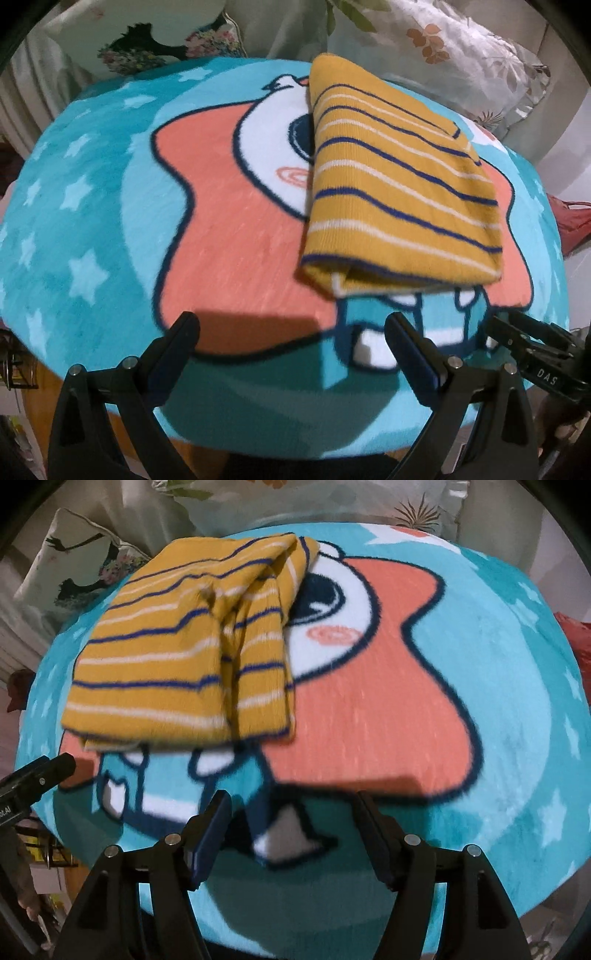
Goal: Fold small clothes
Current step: 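Release the folded sweater and raise both grippers away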
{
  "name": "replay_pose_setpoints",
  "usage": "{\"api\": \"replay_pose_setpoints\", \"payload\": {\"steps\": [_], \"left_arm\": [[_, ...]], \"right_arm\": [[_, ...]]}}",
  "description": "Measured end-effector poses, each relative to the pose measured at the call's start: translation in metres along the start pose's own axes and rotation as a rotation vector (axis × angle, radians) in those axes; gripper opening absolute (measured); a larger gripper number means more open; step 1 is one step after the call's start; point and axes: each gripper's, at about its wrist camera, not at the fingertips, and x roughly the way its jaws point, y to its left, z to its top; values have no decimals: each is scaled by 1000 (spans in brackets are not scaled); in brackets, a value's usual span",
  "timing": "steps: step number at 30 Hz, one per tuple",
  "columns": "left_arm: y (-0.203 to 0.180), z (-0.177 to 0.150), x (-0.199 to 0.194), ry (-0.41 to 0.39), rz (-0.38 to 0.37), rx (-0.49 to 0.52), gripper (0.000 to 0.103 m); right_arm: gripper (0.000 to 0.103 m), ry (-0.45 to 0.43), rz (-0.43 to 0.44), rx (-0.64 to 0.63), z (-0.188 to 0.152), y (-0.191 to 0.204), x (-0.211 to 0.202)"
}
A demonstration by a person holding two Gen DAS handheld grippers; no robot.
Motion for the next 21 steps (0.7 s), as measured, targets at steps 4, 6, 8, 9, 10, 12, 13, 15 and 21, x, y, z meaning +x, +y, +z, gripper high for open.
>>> {"api": "replay_pose_setpoints", "payload": {"steps": [4, 6, 8, 9, 10, 12, 13, 15, 21], "left_arm": [[2, -13, -16, -30, 12, -2, 100], [2, -19, -25, -44, 22, 3, 100], [0, -23, -32, -61, 32, 8, 100], [0, -24, -37, -74, 37, 12, 100], [-1, -26, -42, -91, 44, 18, 100], [-2, -27, -54, -130, 61, 30, 100], [-2, -28, -60, -149, 68, 35, 100], [-2, -28, -69, -185, 81, 47, 100], [-4, -24, -92, -283, 122, 62, 100]], "right_arm": [[72, -3, 14, 35, -19, -4, -7], [72, -7, 20, 42, -26, -3, -12], [72, -13, 25, 40, -36, -4, -18], [72, -19, 28, 38, -39, -3, -20], [72, -26, 30, 35, -41, -2, -24], [72, -40, 35, 32, -45, 3, -28], [72, -48, 39, 30, -44, 5, -31], [72, -60, 44, 28, -43, 9, -35], [72, -102, 48, 10, -35, 18, -47]]}}
